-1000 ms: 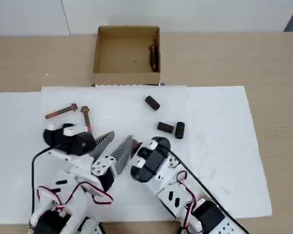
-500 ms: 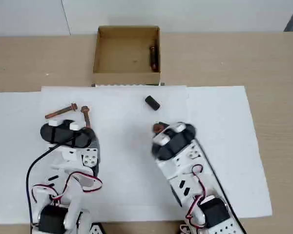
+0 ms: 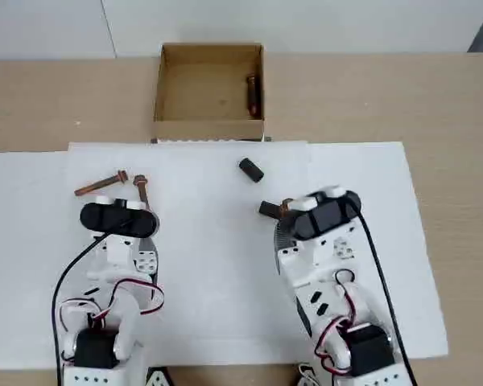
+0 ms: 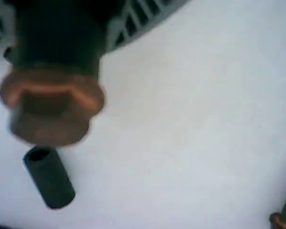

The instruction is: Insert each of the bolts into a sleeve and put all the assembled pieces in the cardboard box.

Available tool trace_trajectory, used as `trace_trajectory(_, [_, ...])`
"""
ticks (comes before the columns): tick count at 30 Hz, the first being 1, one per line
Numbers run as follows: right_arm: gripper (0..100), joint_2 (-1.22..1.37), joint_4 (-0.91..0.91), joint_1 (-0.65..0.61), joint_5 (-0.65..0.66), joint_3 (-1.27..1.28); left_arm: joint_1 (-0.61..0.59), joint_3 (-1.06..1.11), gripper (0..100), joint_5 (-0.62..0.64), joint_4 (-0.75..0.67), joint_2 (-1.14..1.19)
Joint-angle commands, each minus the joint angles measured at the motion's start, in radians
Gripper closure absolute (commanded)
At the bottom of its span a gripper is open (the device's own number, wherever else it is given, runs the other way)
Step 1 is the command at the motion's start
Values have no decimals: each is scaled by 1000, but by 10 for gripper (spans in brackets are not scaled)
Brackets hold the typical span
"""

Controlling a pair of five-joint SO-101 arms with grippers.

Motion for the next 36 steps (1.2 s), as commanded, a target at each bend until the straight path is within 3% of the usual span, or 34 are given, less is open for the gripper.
trace_trajectory(1, [995, 208, -7, 7, 6, -204, -6, 21, 994, -11, -2, -8])
trace_trajectory(22, [995, 1629, -358, 13, 14, -1329, -2, 21, 994, -38, -2, -9])
trace_trajectory(27, [995, 1916, -389, 13, 112, -1605, -2, 21, 994, -38, -2, -9])
trace_trajectory(36, [995, 2302, -499, 7, 173, -1924, 0, 21, 994, -38, -2, -9])
